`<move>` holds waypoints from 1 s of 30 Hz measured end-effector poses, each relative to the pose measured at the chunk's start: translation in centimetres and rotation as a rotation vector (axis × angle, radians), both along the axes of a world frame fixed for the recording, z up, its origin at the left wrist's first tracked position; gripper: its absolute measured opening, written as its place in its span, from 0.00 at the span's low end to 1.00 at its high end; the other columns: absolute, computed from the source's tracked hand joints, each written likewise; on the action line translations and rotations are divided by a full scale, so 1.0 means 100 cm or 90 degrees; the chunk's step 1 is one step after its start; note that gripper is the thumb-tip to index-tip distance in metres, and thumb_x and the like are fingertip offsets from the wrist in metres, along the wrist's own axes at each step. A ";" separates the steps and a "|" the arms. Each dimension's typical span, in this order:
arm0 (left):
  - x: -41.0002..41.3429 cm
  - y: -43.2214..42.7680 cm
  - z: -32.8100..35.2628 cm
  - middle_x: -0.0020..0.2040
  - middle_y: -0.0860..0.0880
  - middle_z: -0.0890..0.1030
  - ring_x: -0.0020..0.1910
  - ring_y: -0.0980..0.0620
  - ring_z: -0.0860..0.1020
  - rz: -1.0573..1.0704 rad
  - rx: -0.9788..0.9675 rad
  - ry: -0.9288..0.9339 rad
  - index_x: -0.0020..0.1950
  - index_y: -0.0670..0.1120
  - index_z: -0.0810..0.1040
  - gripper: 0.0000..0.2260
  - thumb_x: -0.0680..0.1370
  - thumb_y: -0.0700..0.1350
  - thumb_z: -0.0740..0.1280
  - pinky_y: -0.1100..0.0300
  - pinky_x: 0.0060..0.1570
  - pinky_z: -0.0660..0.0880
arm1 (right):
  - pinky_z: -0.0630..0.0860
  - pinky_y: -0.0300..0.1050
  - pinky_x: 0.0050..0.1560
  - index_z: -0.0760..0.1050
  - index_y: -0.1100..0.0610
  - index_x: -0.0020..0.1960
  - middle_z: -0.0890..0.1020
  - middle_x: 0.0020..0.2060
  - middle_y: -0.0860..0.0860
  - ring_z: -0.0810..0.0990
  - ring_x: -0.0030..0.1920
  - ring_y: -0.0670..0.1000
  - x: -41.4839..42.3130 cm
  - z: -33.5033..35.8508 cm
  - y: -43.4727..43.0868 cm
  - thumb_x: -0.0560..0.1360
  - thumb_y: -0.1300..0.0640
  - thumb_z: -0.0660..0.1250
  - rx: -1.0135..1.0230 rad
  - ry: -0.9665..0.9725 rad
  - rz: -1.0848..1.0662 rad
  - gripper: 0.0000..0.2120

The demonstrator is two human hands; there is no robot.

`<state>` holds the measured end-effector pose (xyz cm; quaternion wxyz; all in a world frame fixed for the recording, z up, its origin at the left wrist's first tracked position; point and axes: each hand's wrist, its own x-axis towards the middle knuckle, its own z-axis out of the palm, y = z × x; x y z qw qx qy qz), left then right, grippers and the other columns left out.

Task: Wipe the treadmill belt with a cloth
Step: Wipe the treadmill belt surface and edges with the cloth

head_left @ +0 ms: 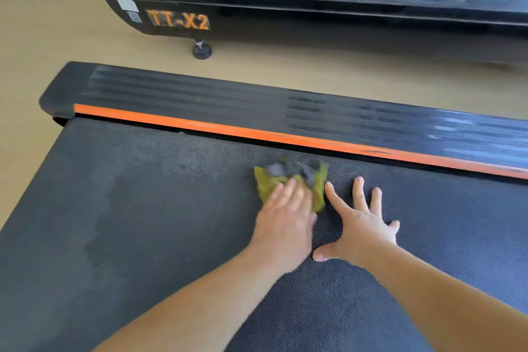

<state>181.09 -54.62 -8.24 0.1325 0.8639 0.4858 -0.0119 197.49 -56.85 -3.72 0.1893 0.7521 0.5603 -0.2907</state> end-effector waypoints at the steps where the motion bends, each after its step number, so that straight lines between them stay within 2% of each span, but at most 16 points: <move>1: -0.002 0.003 0.001 0.76 0.45 0.71 0.77 0.44 0.64 -0.066 0.002 -0.002 0.77 0.42 0.68 0.26 0.83 0.54 0.52 0.48 0.78 0.55 | 0.57 0.78 0.70 0.31 0.26 0.74 0.25 0.77 0.47 0.30 0.79 0.60 0.001 0.000 0.000 0.51 0.26 0.78 0.001 0.002 0.004 0.69; 3: -0.021 0.023 0.000 0.76 0.46 0.71 0.76 0.46 0.67 -0.059 0.041 0.032 0.78 0.45 0.68 0.26 0.83 0.53 0.51 0.49 0.78 0.55 | 0.57 0.78 0.70 0.31 0.26 0.74 0.26 0.77 0.46 0.30 0.79 0.60 0.002 -0.001 0.000 0.51 0.25 0.77 0.009 0.008 0.010 0.69; 6: -0.047 0.056 -0.005 0.81 0.45 0.61 0.81 0.45 0.55 0.089 0.065 0.088 0.80 0.44 0.63 0.25 0.85 0.51 0.47 0.46 0.80 0.51 | 0.58 0.78 0.69 0.29 0.26 0.73 0.26 0.77 0.47 0.31 0.79 0.61 0.003 0.001 0.001 0.50 0.23 0.75 0.009 0.007 0.026 0.69; 8: -0.034 0.047 -0.004 0.81 0.44 0.62 0.81 0.43 0.54 0.140 0.046 0.048 0.80 0.43 0.63 0.26 0.85 0.51 0.46 0.45 0.79 0.51 | 0.58 0.77 0.70 0.31 0.25 0.73 0.27 0.78 0.44 0.30 0.79 0.60 0.008 0.003 0.002 0.49 0.22 0.74 0.003 0.042 0.038 0.67; 10: -0.009 0.020 0.000 0.78 0.45 0.67 0.81 0.43 0.55 0.093 0.023 -0.020 0.79 0.42 0.66 0.27 0.84 0.52 0.46 0.45 0.79 0.52 | 0.59 0.74 0.73 0.35 0.24 0.74 0.32 0.79 0.38 0.31 0.80 0.55 0.021 0.009 0.001 0.52 0.24 0.76 0.020 0.114 0.021 0.64; 12: 0.006 -0.004 0.004 0.80 0.47 0.65 0.82 0.48 0.52 -0.042 -0.034 -0.067 0.80 0.43 0.64 0.28 0.85 0.54 0.45 0.47 0.80 0.49 | 0.61 0.67 0.75 0.39 0.23 0.74 0.35 0.78 0.34 0.36 0.81 0.49 0.039 0.015 -0.010 0.58 0.30 0.79 0.067 0.181 -0.024 0.60; 13: 0.009 -0.003 0.007 0.81 0.48 0.64 0.82 0.50 0.51 -0.100 -0.049 -0.065 0.81 0.44 0.63 0.28 0.84 0.55 0.44 0.48 0.81 0.47 | 0.61 0.64 0.76 0.40 0.23 0.74 0.34 0.77 0.34 0.37 0.81 0.48 0.049 0.016 -0.019 0.61 0.32 0.79 0.091 0.191 -0.043 0.58; 15: 0.013 0.021 0.005 0.81 0.49 0.63 0.82 0.50 0.51 -0.145 -0.013 -0.018 0.81 0.45 0.61 0.28 0.84 0.55 0.43 0.48 0.81 0.46 | 0.58 0.65 0.77 0.37 0.24 0.75 0.32 0.78 0.37 0.36 0.81 0.51 0.065 0.014 -0.040 0.63 0.31 0.77 0.101 0.124 -0.062 0.57; 17: 0.018 0.054 0.003 0.80 0.48 0.66 0.81 0.48 0.55 -0.056 0.034 0.028 0.80 0.45 0.63 0.27 0.84 0.53 0.44 0.47 0.80 0.47 | 0.58 0.70 0.75 0.34 0.26 0.75 0.31 0.79 0.43 0.35 0.81 0.57 0.076 0.010 -0.061 0.62 0.26 0.73 0.073 0.021 -0.089 0.57; 19: 0.035 0.060 0.002 0.76 0.46 0.71 0.79 0.44 0.61 0.056 0.048 0.051 0.77 0.43 0.68 0.28 0.84 0.53 0.44 0.46 0.79 0.52 | 0.61 0.74 0.71 0.34 0.26 0.74 0.32 0.79 0.45 0.35 0.80 0.58 0.082 0.004 -0.073 0.61 0.23 0.71 0.059 0.001 -0.135 0.57; 21: 0.064 0.028 0.002 0.76 0.44 0.72 0.79 0.42 0.61 0.073 -0.002 -0.016 0.76 0.41 0.70 0.30 0.82 0.53 0.42 0.44 0.79 0.53 | 0.61 0.77 0.69 0.35 0.25 0.74 0.32 0.79 0.43 0.34 0.80 0.58 0.083 0.000 -0.076 0.61 0.23 0.71 0.055 0.016 -0.150 0.56; 24: 0.087 -0.023 0.002 0.79 0.46 0.67 0.81 0.47 0.57 -0.189 -0.071 -0.069 0.79 0.43 0.65 0.26 0.85 0.53 0.48 0.49 0.81 0.46 | 0.61 0.77 0.69 0.37 0.24 0.75 0.32 0.79 0.42 0.34 0.80 0.57 0.085 -0.005 -0.074 0.59 0.23 0.72 0.058 0.027 -0.163 0.57; 26: 0.080 -0.008 0.004 0.79 0.47 0.67 0.81 0.48 0.58 -0.295 -0.002 -0.039 0.79 0.44 0.65 0.24 0.85 0.52 0.52 0.48 0.80 0.47 | 0.60 0.77 0.69 0.37 0.25 0.75 0.32 0.79 0.41 0.34 0.80 0.57 0.089 -0.006 -0.073 0.59 0.23 0.72 0.050 0.035 -0.161 0.57; 28: 0.068 0.014 0.002 0.81 0.46 0.64 0.82 0.48 0.54 -0.259 0.063 0.059 0.81 0.43 0.62 0.24 0.86 0.51 0.50 0.47 0.80 0.45 | 0.59 0.78 0.69 0.37 0.25 0.75 0.31 0.79 0.41 0.33 0.80 0.57 0.091 -0.002 -0.076 0.59 0.24 0.73 0.033 0.048 -0.159 0.57; 30: 0.052 0.024 0.001 0.82 0.46 0.61 0.83 0.48 0.49 -0.140 0.073 0.101 0.81 0.43 0.59 0.25 0.86 0.51 0.46 0.46 0.80 0.43 | 0.59 0.79 0.69 0.38 0.26 0.76 0.31 0.78 0.41 0.33 0.80 0.57 0.093 -0.002 -0.077 0.60 0.25 0.73 0.034 0.070 -0.154 0.57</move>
